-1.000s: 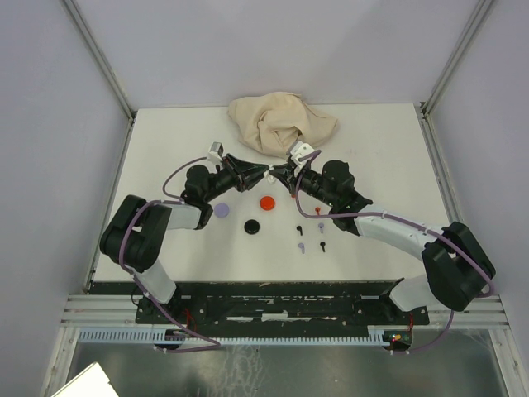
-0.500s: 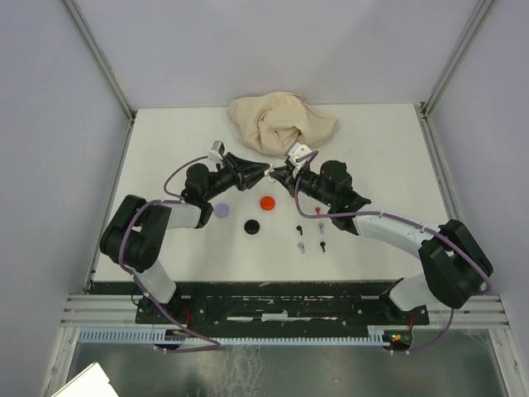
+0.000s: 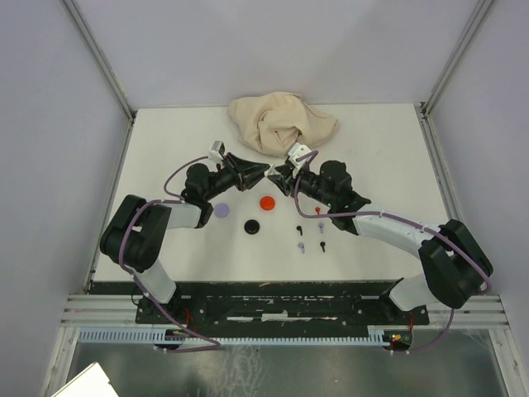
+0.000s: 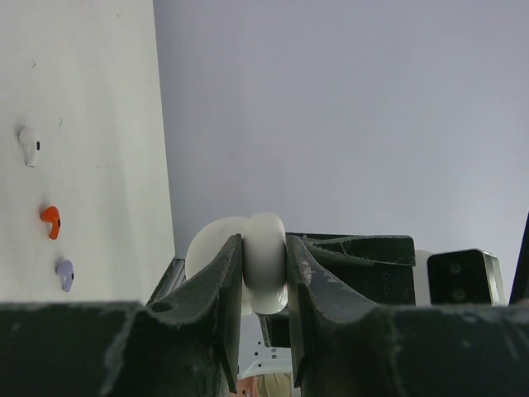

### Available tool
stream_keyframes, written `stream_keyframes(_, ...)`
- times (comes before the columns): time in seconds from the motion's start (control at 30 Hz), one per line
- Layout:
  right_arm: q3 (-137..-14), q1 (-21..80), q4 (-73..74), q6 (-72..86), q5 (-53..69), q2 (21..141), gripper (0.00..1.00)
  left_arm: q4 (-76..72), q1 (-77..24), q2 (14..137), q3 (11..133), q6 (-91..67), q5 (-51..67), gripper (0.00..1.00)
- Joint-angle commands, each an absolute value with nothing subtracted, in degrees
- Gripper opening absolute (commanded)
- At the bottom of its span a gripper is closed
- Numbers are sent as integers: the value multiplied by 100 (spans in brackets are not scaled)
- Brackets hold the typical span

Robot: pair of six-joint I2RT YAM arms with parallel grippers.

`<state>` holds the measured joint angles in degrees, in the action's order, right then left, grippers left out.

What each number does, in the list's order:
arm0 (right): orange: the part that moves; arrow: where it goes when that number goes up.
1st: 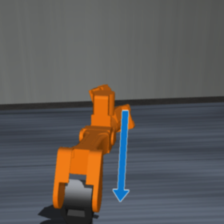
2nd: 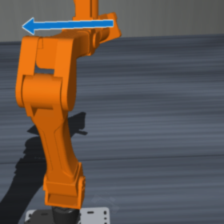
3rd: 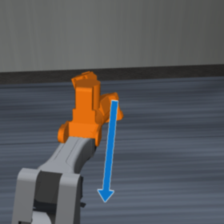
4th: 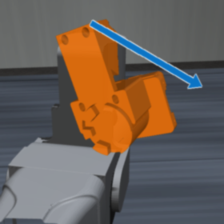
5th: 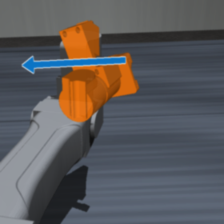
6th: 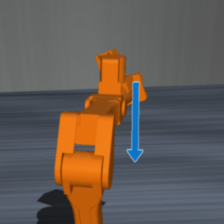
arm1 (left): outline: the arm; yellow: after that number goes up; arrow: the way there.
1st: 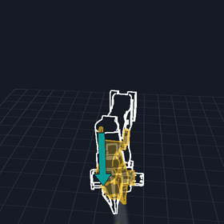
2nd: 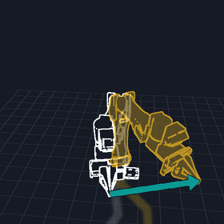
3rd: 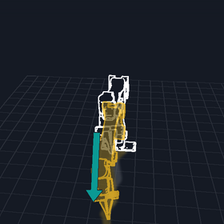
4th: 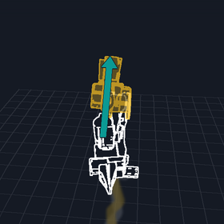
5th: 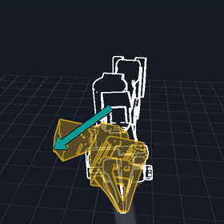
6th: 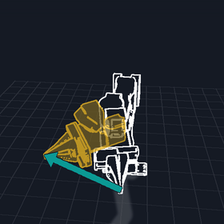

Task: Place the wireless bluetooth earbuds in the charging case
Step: Place the earbud in the charging case, then pick up the earbud from the center of the board.

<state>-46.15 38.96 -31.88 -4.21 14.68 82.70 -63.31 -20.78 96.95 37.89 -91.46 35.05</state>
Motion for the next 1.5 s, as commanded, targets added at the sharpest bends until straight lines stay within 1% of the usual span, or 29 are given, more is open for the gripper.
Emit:
stream_keyframes(0.0, -4744, 3918, -3329, -214, 1663, 8156, 46, -6659, -2118, 9629, 4021, -9316, 3559, 3)
stream_keyframes(0.07, -4720, 3922, -3409, -114, 1600, 8051, 49, -6690, -2117, 9663, 4012, -9309, 3569, 3)
stream_keyframes(0.17, -4626, 3919, -3655, 212, 1077, 7755, 59, -6775, -2109, 9731, 3989, -9304, 3577, 3)
stream_keyframes(0.23, -4625, 3912, -3606, 398, 410, 7599, 66, -6853, -2109, 9796, 3959, -9318, 3573, 3)
stream_keyframes(0.27, -4736, 3904, -3295, 540, -63, 7531, 69, -6908, -2109, 9843, 3941, -9335, 3583, 3)
stream_keyframes(0.3, -4921, 3904, -2807, 734, -757, 7494, 70, -6980, -2107, 9881, 3919, -9365, 3586, 3)
stream_keyframes(0.37, -5565, 3827, -1556, 1151, -1606, 7524, 72, -7091, -2100, 9957, 3893, -9398, 3607, 3)
stream_keyframes(0.5, -6543, 3438, 533, 1922, -2447, 7910, 75, -7228, -2069, 10030, 3821, -9406, 3658, 3)
stream_keyframes(0.57, -6938, 3113, 1434, 2193, -2403, 8331, 75, -7244, -2037, 10028, 3792, -9373, 3696, 3)
stream_keyframes(0.63, -7401, 2897, 2131, 2121, -2161, 8829, 75, -7244, -2010, 10004, 3771, -9317, 3736, 3)
stream_keyframes(0.73, -8312, 2845, 3184, 1728, -1770, 9706, 75, -7200, -1969, 9964, 3767, -9211, 3832, 3)
stream_keyframes(0.83, -8945, 2846, 3926, 1528, -1446, 10475, 73, -7171, -1951, 9938, 3794, -9144, 3929, 3)
stream_keyframes(1.23, -9630, 2689, 4489, 1722, -795, 11601, 69, -7133, -1900, 9879, 3767, -9097, 4174, 3)
stream_keyframes(1.47, -9808, 2541, 4665, 1697, -425, 11888, 67, -7136, -1895, 9909, 3769, -9114, 4184, 3)
